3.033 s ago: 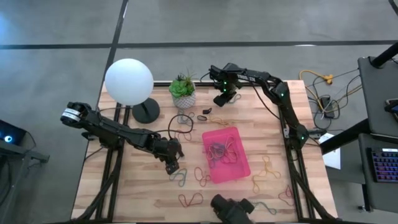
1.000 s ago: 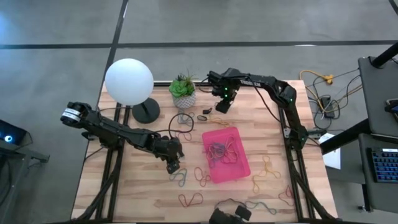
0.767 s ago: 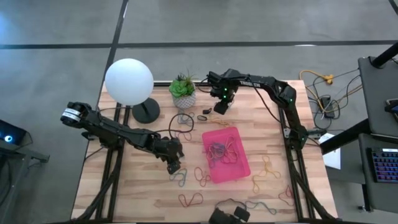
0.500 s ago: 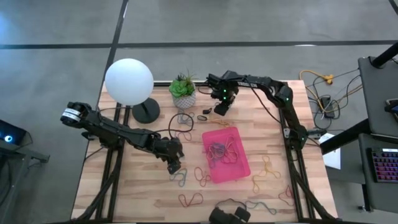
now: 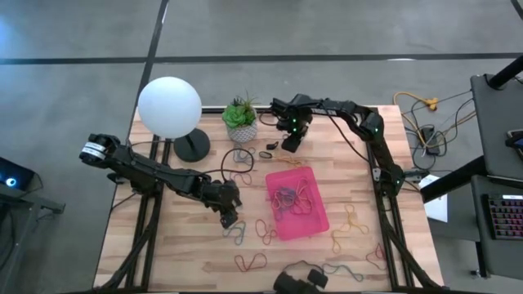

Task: Pick and place rubber bands into bin
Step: Put the blue rubber band into the red bin

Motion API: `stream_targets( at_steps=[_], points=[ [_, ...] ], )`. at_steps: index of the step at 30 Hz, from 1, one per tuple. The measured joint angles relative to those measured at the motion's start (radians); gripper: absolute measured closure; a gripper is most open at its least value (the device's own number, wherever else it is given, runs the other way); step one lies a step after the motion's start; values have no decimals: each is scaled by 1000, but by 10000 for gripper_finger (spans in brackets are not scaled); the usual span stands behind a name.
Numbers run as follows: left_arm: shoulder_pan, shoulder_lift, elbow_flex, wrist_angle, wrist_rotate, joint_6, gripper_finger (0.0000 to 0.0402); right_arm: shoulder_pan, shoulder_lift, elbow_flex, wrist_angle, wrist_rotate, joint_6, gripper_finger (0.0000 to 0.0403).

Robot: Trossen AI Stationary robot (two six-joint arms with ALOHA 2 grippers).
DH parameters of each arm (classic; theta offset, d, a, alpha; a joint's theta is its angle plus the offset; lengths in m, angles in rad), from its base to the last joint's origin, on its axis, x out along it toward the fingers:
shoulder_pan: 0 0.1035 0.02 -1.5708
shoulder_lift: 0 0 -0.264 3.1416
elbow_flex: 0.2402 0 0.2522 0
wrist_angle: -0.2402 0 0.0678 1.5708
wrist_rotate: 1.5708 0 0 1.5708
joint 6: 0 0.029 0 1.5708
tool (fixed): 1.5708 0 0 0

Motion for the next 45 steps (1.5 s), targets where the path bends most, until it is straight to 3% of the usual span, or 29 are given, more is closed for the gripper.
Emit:
stream_targets(
  at_steps=[7, 11, 22, 25, 33, 45],
  points=[
    [0, 0, -8, 5, -2, -1, 279, 13, 13, -1, 3, 11, 22, 267],
    [0, 0, -10, 9, -3, 0, 279, 17, 14, -3, 2, -32, 28, 288],
    [-1, 0, -12, 26, -3, 1, 279, 53, 15, -15, 6, -29, 34, 388],
    [-1, 0, -12, 26, -3, 1, 279, 67, 15, -14, -15, -49, 39, 393],
    [-1, 0, -12, 33, -3, 1, 279, 92, -23, -15, -13, -314, 68, 395],
    [-1, 0, -14, 56, -18, 2, 279, 91, -312, 67, 71, -347, 160, 395]
  ],
)
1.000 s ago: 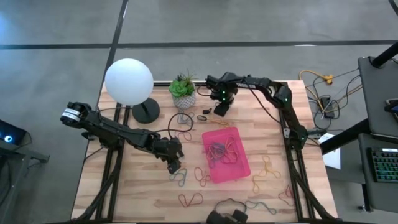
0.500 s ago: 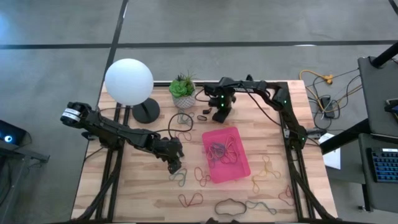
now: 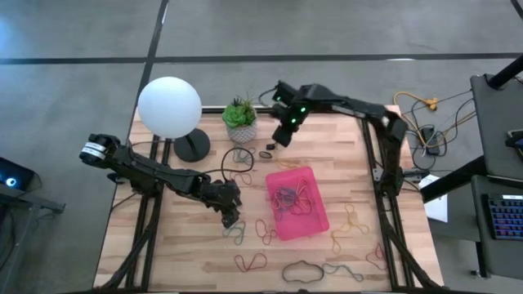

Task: Pick and place rubber bands into bin
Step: Put the blue rubber band into the red bin

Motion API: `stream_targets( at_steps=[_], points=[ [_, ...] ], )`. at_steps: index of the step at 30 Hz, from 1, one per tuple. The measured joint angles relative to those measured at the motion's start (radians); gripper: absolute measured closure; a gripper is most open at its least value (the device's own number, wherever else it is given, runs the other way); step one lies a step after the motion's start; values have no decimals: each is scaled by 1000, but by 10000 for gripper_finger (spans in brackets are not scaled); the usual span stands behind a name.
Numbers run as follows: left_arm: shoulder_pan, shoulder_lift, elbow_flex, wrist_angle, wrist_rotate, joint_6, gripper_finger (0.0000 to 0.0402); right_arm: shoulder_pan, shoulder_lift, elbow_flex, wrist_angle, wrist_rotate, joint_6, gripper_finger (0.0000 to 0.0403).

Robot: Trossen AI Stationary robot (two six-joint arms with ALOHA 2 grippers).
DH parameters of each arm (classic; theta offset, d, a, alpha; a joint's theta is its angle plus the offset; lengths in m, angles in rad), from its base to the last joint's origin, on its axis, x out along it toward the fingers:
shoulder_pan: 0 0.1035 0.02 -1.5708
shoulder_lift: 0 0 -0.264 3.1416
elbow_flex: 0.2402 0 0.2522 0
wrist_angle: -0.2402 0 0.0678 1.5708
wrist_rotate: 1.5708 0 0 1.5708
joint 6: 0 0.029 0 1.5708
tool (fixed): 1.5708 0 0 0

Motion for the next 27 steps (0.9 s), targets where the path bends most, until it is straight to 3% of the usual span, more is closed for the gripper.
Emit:
stream_targets(
  at_steps=[7, 13, 22, 24, 27],
  points=[
    [1, 0, 0, 6, 0, 1, 279, 42, -208, 0, -76, -39, 64, 395],
    [1, 0, 0, 27, 0, 1, 279, 172, -343, 0, -176, -106, 64, 395],
    [1, 0, -1, 55, 0, -1, 279, 353, -358, -4, -185, -105, 88, 394],
    [1, 0, -1, 66, 0, -7, 279, 376, -334, -4, -185, -68, 120, 394],
    [0, 0, -1, 84, 1, -8, 279, 404, -290, -4, -223, 94, 179, 394]
  ],
)
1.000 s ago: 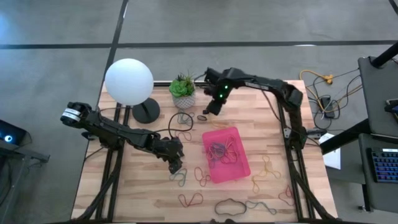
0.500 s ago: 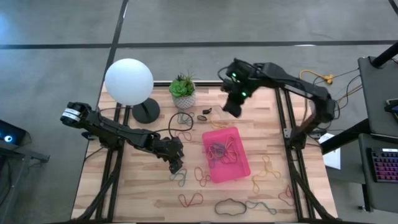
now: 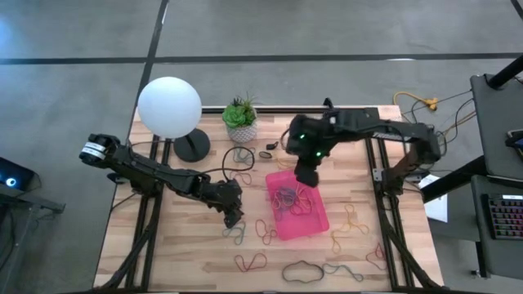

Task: Pick and place rubber bands into bin
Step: Put the blue rubber band into the red bin, then put the bottom right yellow rubber band into the red bin

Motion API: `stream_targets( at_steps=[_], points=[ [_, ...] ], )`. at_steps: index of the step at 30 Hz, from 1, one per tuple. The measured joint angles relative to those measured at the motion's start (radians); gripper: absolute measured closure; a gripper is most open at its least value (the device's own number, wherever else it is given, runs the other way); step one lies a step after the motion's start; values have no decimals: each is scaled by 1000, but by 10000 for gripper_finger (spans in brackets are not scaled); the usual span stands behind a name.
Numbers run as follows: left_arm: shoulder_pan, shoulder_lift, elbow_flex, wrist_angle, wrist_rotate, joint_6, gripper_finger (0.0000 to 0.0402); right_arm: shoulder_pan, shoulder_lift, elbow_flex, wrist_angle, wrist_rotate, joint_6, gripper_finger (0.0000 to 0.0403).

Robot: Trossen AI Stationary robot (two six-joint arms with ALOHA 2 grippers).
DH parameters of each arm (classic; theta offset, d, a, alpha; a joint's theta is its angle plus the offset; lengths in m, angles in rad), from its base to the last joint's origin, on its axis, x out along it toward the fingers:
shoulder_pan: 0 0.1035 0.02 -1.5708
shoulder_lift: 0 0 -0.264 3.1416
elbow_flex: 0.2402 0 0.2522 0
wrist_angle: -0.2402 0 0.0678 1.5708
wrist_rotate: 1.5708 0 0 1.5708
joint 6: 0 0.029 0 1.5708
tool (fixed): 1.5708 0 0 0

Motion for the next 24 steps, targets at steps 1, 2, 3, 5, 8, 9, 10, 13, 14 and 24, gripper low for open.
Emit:
stream_targets(
  at_steps=[1, 2, 3, 5, 8, 9, 10, 13, 14, 24],
  points=[
    [-1, 0, 0, 0, 0, -1, 279, 6, 14, -1, -30, 34, -1, 393],
    [-1, 0, 0, 0, 0, -2, 279, 12, 30, -1, -61, 52, -9, 392],
    [-2, 0, 0, 1, 0, -2, 279, 19, 45, -1, -82, 59, -16, 389],
    [-2, 0, 0, 11, 1, -16, 279, 37, 73, -2, -107, 60, -35, 381],
    [-5, 0, 0, 21, 3, -43, 279, 67, 108, -4, -109, 84, -47, 363],
    [-6, 0, 0, 22, 3, -53, 279, 73, 115, -4, -110, 104, -51, 357],
    [-9, 0, 0, 24, 3, -54, 279, 78, 122, -4, -112, 125, -59, 349],
    [-19, 0, 0, 27, 3, -57, 279, 98, 130, -4, -118, 198, -70, 321],
    [-21, 0, 0, 30, 3, -63, 279, 106, 130, -4, -124, 224, -71, 310],
    [-31, 0, 0, 42, 2, -83, 279, 148, 15, -36, -314, 335, -126, 260]
  ],
)
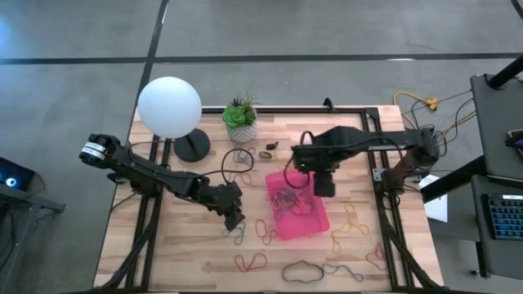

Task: Pick and place rubber bands into bin
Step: Put the bottom right yellow rubber band into the red bin

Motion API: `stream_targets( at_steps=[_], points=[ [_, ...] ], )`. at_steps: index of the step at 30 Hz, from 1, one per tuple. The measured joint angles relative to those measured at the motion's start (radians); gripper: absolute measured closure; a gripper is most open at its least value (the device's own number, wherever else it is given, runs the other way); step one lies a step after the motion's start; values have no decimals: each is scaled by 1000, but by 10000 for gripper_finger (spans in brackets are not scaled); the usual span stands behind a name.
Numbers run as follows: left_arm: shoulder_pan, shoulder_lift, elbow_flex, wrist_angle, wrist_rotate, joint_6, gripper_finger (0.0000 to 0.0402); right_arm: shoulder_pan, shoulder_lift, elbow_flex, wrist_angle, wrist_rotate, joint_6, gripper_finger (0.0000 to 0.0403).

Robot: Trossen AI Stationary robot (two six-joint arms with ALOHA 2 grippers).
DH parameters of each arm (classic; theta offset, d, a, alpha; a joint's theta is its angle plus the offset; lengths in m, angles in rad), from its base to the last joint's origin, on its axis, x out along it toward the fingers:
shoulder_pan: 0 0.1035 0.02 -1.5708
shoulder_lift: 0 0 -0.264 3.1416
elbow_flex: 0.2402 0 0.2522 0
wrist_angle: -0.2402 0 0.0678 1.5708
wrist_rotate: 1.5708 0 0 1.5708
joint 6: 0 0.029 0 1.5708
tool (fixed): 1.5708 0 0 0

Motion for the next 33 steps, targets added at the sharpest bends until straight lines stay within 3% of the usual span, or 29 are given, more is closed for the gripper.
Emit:
stream_targets(
  at_steps=[6, 12, 16, 19, 23, 26, 33],
  points=[
    [0, 0, 0, 1, -3, 0, 279, 88, -199, -184, 19, -14, 3, 259],
    [0, 0, 0, 6, -3, 0, 279, 241, -406, -465, 82, -38, 168, 259],
    [0, 0, 0, 6, -3, 0, 279, 312, -495, -648, 177, -47, 461, 259],
    [0, 0, 0, 7, -3, -15, 279, 324, -544, -770, 247, -59, 824, 259],
    [0, 0, 0, 12, -3, -23, 279, 325, -566, -903, 327, -152, 1269, 259],
    [1, 0, 0, 36, -3, -23, 279, 346, -561, -980, 415, -194, 1421, 259],
    [1, 0, 0, 57, -2, -26, 279, 405, -507, -1070, 597, -202, 1577, 259]
  ],
)
